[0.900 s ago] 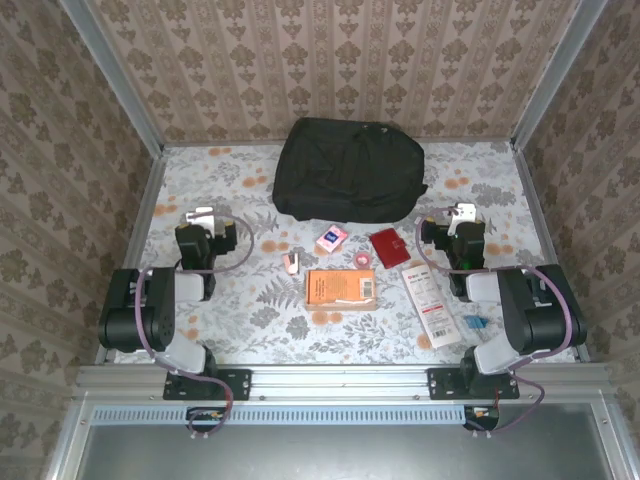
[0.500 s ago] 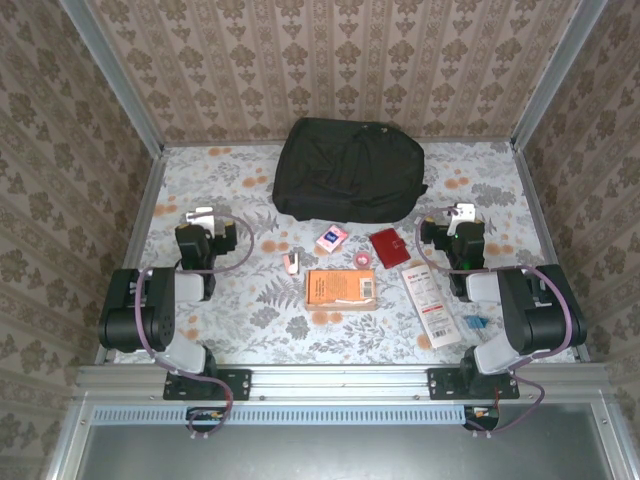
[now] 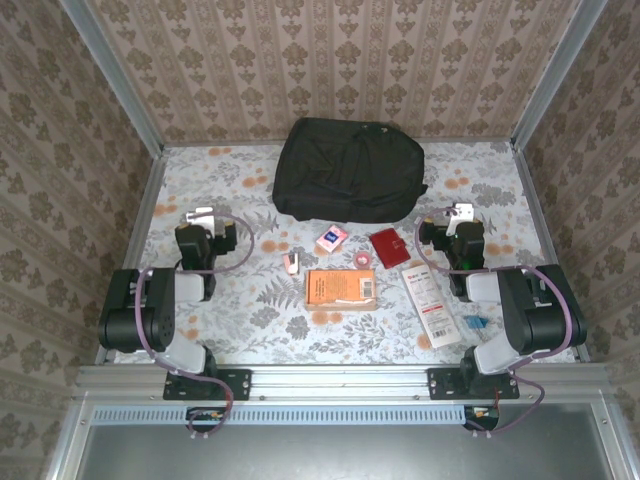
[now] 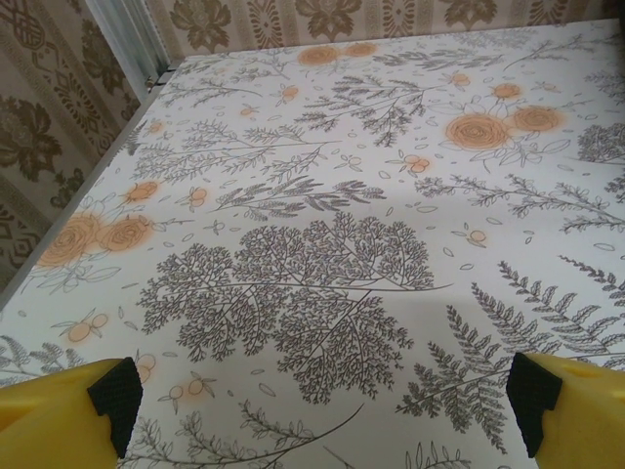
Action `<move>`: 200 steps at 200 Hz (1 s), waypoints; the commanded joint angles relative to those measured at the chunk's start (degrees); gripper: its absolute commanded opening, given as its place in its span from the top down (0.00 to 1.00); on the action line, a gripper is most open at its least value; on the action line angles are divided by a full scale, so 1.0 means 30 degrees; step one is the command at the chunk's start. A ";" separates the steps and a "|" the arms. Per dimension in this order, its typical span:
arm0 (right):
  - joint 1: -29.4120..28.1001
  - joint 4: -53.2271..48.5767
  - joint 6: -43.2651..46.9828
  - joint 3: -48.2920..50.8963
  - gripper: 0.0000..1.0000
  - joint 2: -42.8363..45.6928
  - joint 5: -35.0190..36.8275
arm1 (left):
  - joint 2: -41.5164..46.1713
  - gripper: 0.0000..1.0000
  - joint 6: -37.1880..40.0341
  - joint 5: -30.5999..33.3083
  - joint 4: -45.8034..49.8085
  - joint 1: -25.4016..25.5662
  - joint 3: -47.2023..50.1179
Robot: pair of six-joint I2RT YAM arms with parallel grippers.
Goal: Pack the student bag
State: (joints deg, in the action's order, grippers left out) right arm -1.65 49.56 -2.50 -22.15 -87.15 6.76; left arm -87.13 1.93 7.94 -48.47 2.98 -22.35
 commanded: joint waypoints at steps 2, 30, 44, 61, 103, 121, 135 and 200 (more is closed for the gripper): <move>-0.0422 -0.2530 0.0675 -0.0424 0.00 0.2620 -0.0256 | 0.2415 0.00 0.1022 0.1294 0.1461 0.0923 -0.0123; -0.2749 -0.8263 -0.0662 -0.2079 0.00 0.7881 0.1447 | 0.5998 0.00 0.2448 0.2351 0.4466 0.3613 -0.1061; -0.4905 -0.9923 -0.0751 -0.2737 0.00 0.9630 0.1871 | 0.8257 0.00 0.2133 0.2249 0.7628 0.4992 -0.2455; -0.7737 -1.2457 0.0493 -0.4084 0.00 1.1392 0.2581 | 1.0637 0.00 0.1666 -0.0055 1.3456 0.6119 -0.5255; -1.1555 -1.9441 -0.1233 -0.9307 0.00 1.3476 0.5837 | 1.1713 0.00 0.0412 0.4739 2.2037 1.2807 -1.0984; -1.1523 -2.4492 -0.6713 -1.2722 0.00 1.2812 0.7535 | 1.0011 0.00 0.0119 0.6607 2.5672 1.4138 -1.3830; -1.1451 -2.6465 -0.8037 -1.3886 0.00 1.2564 0.7281 | 0.8483 0.00 -0.1885 0.7559 2.9493 1.3739 -1.6823; -0.4360 -2.9308 -0.9097 -1.7862 0.00 0.4370 -0.1618 | 0.7292 0.00 -0.9134 -0.0342 2.9266 0.8923 -1.7014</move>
State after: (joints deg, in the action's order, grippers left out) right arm -18.37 -28.93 -26.26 -72.62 -63.37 10.70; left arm -65.54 -15.38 17.76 36.34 33.63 -73.47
